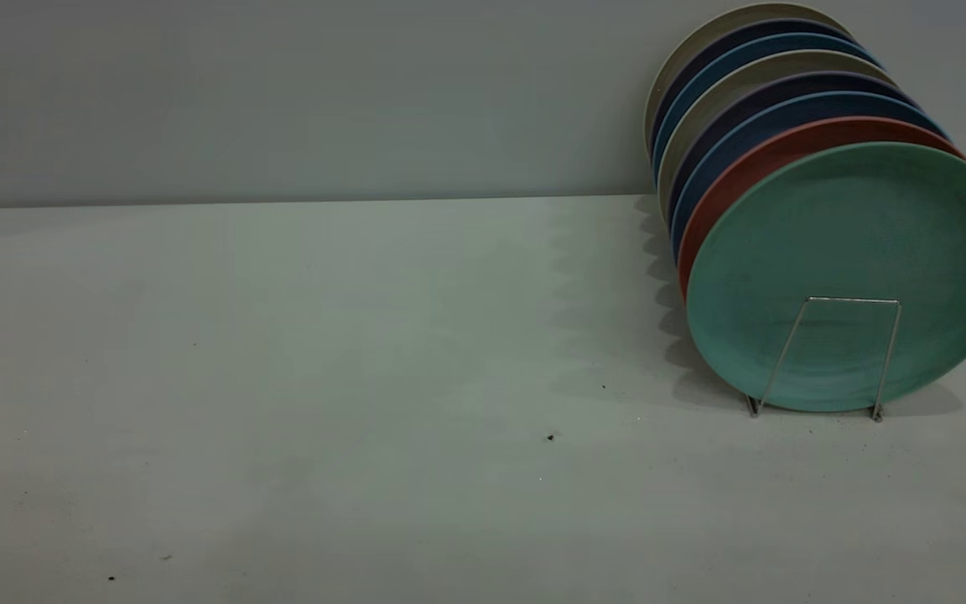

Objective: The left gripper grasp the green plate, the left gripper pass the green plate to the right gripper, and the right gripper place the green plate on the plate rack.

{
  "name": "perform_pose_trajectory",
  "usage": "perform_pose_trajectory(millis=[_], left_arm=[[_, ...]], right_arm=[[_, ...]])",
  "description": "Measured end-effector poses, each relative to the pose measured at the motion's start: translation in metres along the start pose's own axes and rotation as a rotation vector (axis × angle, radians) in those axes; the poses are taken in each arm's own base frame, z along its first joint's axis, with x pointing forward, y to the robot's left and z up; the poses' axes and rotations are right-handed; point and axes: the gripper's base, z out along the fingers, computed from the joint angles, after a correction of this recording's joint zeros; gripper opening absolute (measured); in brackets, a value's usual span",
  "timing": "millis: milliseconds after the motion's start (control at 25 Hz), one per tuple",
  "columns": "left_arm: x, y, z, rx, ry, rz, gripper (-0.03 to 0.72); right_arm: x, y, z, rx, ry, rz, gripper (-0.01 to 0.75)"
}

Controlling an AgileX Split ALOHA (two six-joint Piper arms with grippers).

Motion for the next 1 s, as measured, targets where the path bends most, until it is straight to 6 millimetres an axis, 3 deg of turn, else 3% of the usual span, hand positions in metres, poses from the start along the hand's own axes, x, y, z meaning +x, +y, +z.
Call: perform_pose_trajectory(millis=[400,1000], left_arm=[[0.001,0.0,-0.001,0.026,-0.012,0.006,0.454],[0.007,0.0,-0.006,0.027,-0.069,0.001,0.454]], right_arm=[[0.001,-0.012,0.008,0.117,-0.018,0.005,0.257],[0.001,-0.014,0.008,0.138,-0.021,0.026,0.257]])
